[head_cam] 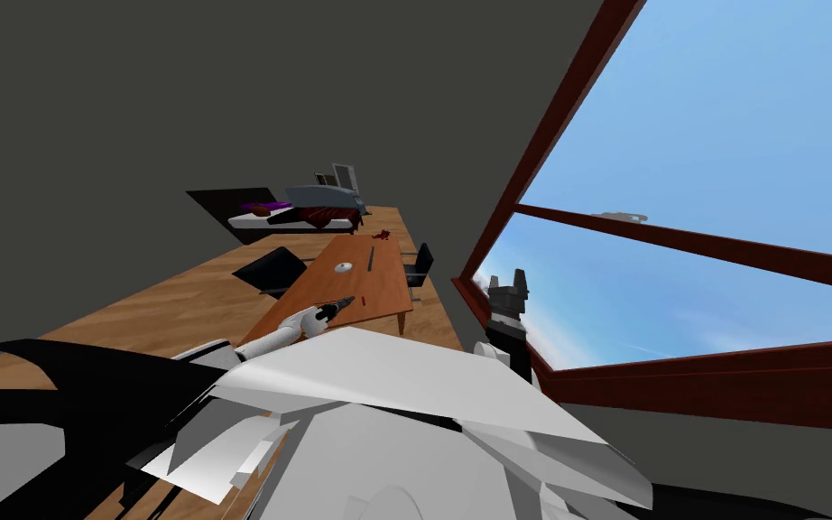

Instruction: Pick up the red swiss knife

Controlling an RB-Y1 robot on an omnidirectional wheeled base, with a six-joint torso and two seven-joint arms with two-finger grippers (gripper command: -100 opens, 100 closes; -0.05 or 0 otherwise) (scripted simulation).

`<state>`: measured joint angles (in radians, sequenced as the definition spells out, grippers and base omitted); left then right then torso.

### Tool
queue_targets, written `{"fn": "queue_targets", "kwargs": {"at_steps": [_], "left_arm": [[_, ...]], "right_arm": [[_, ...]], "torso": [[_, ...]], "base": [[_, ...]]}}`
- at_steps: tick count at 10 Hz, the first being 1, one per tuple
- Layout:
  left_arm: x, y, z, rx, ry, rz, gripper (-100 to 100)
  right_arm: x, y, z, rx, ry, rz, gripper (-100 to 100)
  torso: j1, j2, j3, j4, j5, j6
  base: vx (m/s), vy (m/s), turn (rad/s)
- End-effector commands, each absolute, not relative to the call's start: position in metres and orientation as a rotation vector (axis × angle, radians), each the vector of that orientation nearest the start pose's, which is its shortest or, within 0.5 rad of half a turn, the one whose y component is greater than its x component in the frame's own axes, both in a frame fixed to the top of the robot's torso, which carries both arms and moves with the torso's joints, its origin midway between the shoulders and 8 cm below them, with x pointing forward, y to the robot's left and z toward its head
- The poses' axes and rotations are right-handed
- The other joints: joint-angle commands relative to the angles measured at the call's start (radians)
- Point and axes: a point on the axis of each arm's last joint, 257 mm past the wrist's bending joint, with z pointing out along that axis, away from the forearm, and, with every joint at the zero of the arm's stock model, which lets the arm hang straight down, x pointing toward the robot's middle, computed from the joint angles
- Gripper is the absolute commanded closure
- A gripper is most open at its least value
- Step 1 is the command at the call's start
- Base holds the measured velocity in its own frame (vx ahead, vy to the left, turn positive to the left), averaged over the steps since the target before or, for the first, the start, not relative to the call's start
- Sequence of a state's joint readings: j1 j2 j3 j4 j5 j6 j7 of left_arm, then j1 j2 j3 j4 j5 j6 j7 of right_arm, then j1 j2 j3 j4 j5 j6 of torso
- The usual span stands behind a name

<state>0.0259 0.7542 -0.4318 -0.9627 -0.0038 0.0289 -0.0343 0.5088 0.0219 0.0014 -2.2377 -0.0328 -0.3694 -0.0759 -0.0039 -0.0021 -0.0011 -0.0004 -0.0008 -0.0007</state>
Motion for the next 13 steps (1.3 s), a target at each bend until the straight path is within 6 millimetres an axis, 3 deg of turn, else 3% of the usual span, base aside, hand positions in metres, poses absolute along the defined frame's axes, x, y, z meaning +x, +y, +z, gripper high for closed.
{"fn": "queue_targets", "kwargs": {"at_steps": [1, 8, 13], "left_arm": [[0.371, 0.522, -0.496, -0.896, 2.175, -0.069, -100], [0.343, 0.577, -0.514, -0.974, 2.227, 0.197, -100], [0.329, 0.589, -0.524, -1.011, 2.251, 0.313, -100]], "right_arm": [[0.369, -0.291, -0.024, 0.876, 0.668, 1.345, 0], [0.369, -0.291, -0.024, 0.876, 0.668, 1.345, 0], [0.369, -0.291, -0.025, 0.876, 0.668, 1.345, 0]], "torso": [[0.000, 0.000, 0.000, 0.000, 0.000, 0.000], [-0.002, 0.000, 0.000, 0.000, 0.000, 0.000], [-0.001, 0.000, 0.000, 0.000, 0.000, -0.001]], "base": [[0.025, -0.077, -0.225], [0.028, -0.069, -0.117], [0.038, -0.066, -0.098]]}}
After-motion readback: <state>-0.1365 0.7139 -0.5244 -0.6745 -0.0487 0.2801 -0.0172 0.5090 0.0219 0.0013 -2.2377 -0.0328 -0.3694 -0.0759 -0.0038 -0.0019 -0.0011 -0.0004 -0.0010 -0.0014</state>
